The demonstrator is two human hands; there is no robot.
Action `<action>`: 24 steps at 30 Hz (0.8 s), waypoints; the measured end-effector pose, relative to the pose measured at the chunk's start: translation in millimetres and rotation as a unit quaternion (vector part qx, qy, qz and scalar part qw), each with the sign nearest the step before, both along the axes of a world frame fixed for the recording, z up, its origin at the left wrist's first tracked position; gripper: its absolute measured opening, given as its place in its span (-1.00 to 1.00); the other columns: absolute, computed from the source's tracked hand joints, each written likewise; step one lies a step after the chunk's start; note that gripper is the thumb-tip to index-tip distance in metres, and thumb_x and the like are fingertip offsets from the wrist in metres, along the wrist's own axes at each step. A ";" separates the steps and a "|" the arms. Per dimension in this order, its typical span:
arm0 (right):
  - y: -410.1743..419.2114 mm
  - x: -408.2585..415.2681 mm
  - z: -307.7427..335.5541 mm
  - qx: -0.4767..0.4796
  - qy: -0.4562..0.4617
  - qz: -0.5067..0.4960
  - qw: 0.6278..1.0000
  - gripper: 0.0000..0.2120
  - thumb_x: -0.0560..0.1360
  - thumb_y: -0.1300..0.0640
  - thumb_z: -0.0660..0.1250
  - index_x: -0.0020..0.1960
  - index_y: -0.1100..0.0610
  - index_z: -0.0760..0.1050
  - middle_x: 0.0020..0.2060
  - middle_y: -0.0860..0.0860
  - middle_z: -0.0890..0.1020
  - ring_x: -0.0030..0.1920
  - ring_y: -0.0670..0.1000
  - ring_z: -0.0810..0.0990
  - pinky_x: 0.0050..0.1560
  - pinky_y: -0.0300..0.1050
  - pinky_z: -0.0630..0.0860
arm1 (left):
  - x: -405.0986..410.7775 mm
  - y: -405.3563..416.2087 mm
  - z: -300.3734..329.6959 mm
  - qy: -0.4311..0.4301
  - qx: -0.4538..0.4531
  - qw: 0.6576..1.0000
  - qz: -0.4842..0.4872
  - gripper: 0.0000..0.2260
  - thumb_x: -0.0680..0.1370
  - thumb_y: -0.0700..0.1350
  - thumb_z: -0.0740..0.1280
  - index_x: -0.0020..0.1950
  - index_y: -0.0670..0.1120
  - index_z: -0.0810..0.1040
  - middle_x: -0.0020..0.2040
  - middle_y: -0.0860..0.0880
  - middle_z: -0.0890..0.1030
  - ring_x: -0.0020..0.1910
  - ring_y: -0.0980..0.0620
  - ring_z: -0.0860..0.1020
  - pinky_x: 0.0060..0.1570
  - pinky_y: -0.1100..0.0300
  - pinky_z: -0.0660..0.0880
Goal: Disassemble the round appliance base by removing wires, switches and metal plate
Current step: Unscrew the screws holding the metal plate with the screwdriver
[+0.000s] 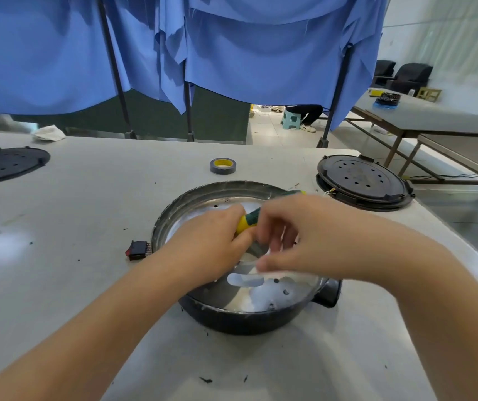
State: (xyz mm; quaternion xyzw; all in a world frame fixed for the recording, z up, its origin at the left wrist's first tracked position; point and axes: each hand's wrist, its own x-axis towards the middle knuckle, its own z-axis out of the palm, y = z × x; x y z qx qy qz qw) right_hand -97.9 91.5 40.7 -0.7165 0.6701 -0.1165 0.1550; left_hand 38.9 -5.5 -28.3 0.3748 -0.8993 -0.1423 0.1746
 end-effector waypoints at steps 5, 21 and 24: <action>-4.0 12.6 -16.4 0.081 0.038 0.055 0.994 -0.81 0.40 -0.11 0.45 -0.18 -0.02 0.54 -0.28 -0.13 0.61 -0.29 -0.19 0.54 -0.28 -0.25 0.46 | 0.5 -1.5 -1.7 -0.072 0.014 0.997 -0.025 -0.84 0.55 0.05 0.17 -0.11 -0.03 0.37 -0.17 0.02 0.54 -0.18 0.00 0.51 -0.25 0.07 0.43; -9.9 3.6 -25.2 0.148 0.022 0.087 0.985 -0.87 0.41 0.05 0.44 -0.26 -0.07 0.51 -0.23 -0.07 0.64 -0.36 -0.17 0.51 -0.32 -0.29 0.48 | 0.2 -2.7 -7.6 -0.117 -0.035 0.991 -0.053 -0.78 0.55 0.15 0.09 -0.16 0.03 0.30 -0.28 0.07 0.44 -0.22 0.01 0.46 -0.37 0.15 0.24; -9.2 0.8 -22.1 0.154 -0.003 0.090 0.984 -0.85 0.41 0.05 0.46 -0.25 -0.06 0.50 -0.24 -0.05 0.65 -0.39 -0.18 0.52 -0.39 -0.35 0.43 | -0.3 -2.6 -7.4 -0.118 -0.032 0.991 -0.052 -0.79 0.55 0.12 0.11 -0.12 0.00 0.34 -0.24 0.05 0.47 -0.19 0.00 0.47 -0.35 0.14 0.26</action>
